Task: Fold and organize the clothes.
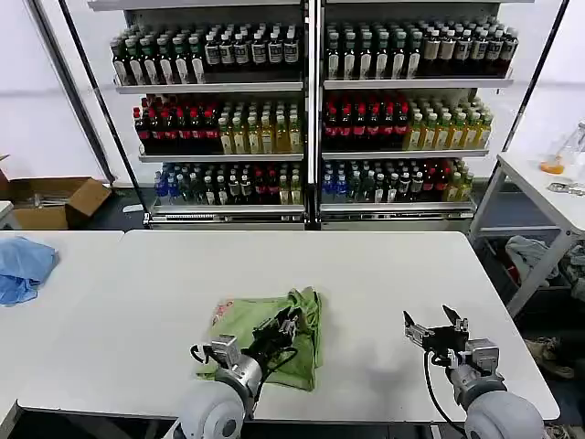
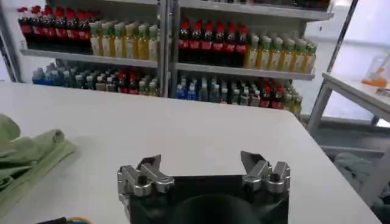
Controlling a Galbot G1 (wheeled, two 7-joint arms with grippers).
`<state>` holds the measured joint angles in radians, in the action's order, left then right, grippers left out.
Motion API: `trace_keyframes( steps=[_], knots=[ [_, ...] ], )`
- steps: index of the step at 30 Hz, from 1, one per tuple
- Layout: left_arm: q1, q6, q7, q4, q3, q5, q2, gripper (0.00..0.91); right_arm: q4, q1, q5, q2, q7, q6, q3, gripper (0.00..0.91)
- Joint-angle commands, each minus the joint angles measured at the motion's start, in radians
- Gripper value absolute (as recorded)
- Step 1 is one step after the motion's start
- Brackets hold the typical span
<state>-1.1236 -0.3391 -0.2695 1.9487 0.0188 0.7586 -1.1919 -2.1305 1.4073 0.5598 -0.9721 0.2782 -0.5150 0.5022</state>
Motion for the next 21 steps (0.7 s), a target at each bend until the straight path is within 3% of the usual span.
trace_keyframes(
  steps=[1,7,13,21],
  knots=[
    [0.014,0.052,0.022,0.034,-0.001,-0.024,0.008,0.907,-0.002,-0.005,-0.001,0.001,0.0,0.0,-0.005,0.907],
    [-0.071,0.068,-0.011,0.11,0.161,-0.014,0.074,0.907,-0.003,-0.011,0.001,0.002,0.0,-0.001,-0.007,0.907],
    [-0.169,0.019,-0.064,0.054,0.372,-0.052,0.128,0.907,-0.004,-0.013,0.0,0.0,0.0,-0.001,-0.009,0.907],
    [-0.211,-0.074,-0.06,-0.022,0.37,-0.094,0.139,0.907,-0.001,-0.015,-0.002,-0.008,0.002,-0.002,-0.01,0.907]
  ],
)
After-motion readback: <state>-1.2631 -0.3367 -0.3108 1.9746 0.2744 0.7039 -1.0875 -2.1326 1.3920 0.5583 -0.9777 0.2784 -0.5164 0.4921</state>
